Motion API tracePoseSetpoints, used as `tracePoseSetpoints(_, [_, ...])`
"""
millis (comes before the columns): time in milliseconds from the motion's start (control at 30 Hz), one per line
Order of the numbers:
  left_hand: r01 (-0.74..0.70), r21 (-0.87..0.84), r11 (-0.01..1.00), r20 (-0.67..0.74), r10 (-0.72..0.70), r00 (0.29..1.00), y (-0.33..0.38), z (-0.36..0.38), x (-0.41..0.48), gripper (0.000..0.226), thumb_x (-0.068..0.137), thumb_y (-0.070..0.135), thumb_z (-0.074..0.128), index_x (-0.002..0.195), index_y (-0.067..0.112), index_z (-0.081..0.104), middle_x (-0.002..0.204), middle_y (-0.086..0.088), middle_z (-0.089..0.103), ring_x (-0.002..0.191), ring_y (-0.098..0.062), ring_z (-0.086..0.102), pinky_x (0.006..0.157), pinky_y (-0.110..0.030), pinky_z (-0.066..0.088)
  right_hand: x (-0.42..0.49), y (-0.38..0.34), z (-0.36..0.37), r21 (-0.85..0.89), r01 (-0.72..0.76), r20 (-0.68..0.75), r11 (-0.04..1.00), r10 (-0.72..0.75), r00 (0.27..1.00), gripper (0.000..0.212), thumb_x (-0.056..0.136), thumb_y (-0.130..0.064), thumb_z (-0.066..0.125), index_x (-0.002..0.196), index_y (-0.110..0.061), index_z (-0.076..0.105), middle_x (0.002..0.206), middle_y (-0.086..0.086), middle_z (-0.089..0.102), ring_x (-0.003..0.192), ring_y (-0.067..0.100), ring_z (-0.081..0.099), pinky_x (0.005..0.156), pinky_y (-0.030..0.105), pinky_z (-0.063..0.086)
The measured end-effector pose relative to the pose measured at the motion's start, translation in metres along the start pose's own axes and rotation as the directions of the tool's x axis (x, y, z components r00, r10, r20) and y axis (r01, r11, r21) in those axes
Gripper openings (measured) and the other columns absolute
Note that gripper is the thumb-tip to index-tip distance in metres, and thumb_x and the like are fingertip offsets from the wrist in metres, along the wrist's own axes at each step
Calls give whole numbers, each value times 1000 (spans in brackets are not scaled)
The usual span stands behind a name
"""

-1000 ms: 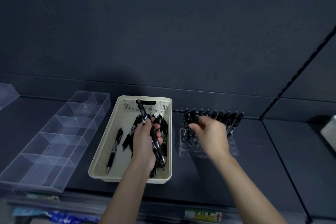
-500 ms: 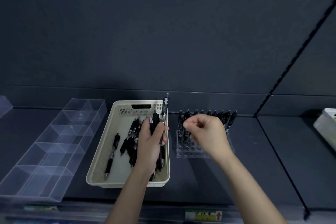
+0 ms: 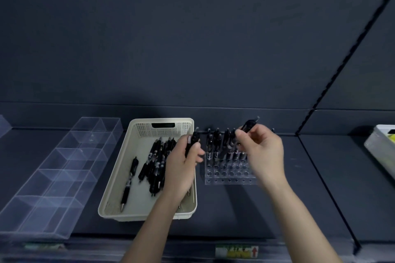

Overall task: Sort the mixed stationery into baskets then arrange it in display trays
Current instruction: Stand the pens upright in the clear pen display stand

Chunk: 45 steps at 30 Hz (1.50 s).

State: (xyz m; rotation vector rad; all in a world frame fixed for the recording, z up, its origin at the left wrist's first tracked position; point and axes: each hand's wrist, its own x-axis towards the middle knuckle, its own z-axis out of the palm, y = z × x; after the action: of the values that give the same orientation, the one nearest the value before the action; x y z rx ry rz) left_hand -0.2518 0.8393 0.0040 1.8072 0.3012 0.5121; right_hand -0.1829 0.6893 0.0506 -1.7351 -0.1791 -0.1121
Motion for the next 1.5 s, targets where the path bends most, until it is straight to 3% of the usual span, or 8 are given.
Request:
tracePoseSetpoints(133, [5,54,999,5,-5,1000,-2,1,0,12,98,28,45,94,23,55,66,22,60,56,3,53,59,-5,40,6,18,0,-324,48,28,945,-42,999,20,85,-22,68,74,-7,59,69,5,64,68,24,59,63,30,45])
tracePoseSetpoints(333, [18,67,998,20,-20,1000,-4,1,0,26,97,17,47,103,42,52,93,24,62,86,12,55,72,-1,36,8,34,11,-343,99,62,934,-83,995,16,87,-20,66,81,-6,63,74,6,66,73,23,61,64,24,44])
tracePoseSetpoints(500, [20,24,1000,18,-20,1000,-10,-3,1,20,98,16,44,104,34,53,77,13,61,65,1,55,67,-18,45,12,39,15,-387,152,86,910,-129,988,16,87,-22,67,77,-10,61,71,1,63,68,17,59,61,20,44])
tracePoseSetpoints(667, [27,20,999,43,-28,999,-12,-4,1,22,100,21,41,118,26,52,77,14,63,62,-3,58,63,-13,44,4,50,21,-491,203,145,847,-150,978,39,85,-14,68,60,-11,38,56,-1,43,51,10,34,49,16,33])
tracePoseSetpoints(833, [39,33,999,45,-40,998,-13,-4,-1,15,101,21,39,101,16,53,67,13,62,54,-2,49,60,-13,40,0,55,23,-541,223,181,811,-146,972,40,88,-14,66,61,-12,36,56,-5,38,49,6,31,45,16,25])
tracePoseSetpoints(1067, [104,-158,982,38,-99,994,-4,-2,-2,16,100,16,43,95,14,58,87,5,72,82,-7,68,72,-17,51,-1,48,20,-637,200,188,744,-101,977,27,89,-26,64,74,-6,53,66,2,55,59,19,50,52,29,35])
tracePoseSetpoints(1233, [83,-232,969,60,-71,996,4,0,0,18,98,15,48,93,19,65,79,19,66,78,3,59,74,-13,48,-8,34,7,-416,40,215,909,55,975,12,85,-20,68,73,-20,64,62,-9,62,56,6,56,49,9,39])
tracePoseSetpoints(1500, [-88,82,993,299,60,953,22,15,0,15,95,14,51,82,17,58,70,5,59,65,-2,56,66,-25,46,-13,-2,-4,218,-106,270,970,44,962,18,83,-4,68,86,-22,71,76,0,69,69,9,63,59,19,51])
